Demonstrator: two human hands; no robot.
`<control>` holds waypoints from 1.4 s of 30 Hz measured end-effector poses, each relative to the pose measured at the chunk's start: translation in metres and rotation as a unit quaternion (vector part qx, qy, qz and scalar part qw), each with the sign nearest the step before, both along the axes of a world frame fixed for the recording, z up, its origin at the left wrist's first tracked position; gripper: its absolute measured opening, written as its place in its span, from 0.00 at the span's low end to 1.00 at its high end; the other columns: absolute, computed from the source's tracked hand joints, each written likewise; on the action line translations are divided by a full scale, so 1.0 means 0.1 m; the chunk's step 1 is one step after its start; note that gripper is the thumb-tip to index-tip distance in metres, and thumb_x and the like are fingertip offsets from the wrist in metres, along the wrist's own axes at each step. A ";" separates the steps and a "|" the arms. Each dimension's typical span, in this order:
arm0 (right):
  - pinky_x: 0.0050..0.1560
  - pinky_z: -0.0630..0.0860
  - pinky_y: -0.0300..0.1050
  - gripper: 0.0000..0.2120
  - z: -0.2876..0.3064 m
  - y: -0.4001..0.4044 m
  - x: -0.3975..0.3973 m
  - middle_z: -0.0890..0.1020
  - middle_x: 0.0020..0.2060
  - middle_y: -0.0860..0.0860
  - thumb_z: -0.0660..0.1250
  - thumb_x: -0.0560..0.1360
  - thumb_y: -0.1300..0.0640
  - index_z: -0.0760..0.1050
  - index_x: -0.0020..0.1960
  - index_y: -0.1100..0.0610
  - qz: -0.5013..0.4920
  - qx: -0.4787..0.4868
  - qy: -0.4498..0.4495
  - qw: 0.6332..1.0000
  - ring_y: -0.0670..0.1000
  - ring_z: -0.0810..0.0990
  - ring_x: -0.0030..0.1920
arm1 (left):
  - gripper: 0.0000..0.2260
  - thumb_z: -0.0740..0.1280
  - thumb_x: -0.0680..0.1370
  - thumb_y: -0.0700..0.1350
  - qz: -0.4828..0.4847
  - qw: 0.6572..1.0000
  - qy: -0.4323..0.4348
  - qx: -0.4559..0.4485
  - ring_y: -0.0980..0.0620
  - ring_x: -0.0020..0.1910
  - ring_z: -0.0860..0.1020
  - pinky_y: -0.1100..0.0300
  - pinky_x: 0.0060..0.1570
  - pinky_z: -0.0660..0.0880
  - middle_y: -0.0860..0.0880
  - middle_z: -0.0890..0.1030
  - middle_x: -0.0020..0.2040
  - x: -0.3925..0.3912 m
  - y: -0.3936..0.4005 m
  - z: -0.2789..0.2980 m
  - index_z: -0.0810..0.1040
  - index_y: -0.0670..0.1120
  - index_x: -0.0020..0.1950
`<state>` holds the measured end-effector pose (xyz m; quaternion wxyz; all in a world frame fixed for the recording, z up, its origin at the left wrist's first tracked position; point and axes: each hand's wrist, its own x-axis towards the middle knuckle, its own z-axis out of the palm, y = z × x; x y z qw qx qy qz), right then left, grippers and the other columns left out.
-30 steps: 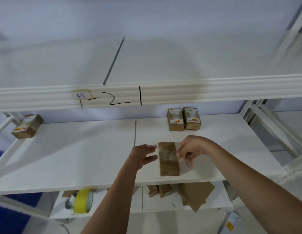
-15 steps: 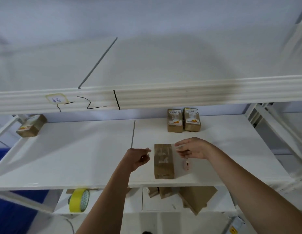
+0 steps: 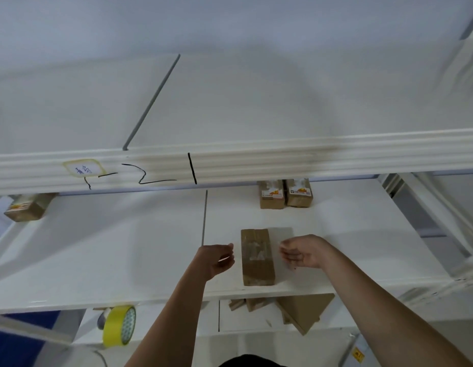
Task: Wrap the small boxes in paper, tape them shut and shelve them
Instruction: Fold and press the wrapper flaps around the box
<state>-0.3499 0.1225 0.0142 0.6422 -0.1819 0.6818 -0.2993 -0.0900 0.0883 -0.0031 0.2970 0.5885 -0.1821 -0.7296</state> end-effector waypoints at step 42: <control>0.54 0.83 0.53 0.06 -0.48 -0.11 0.12 0.86 0.44 0.60 0.75 0.73 0.68 0.82 0.50 0.65 -0.051 -0.024 0.141 0.988 0.57 0.86 0.46 | 0.15 0.80 0.70 0.41 -0.013 0.981 -0.190 0.028 0.46 0.38 0.78 0.56 0.36 0.79 0.41 0.83 0.46 -0.14 -0.08 -0.40 0.81 0.36 0.50</control>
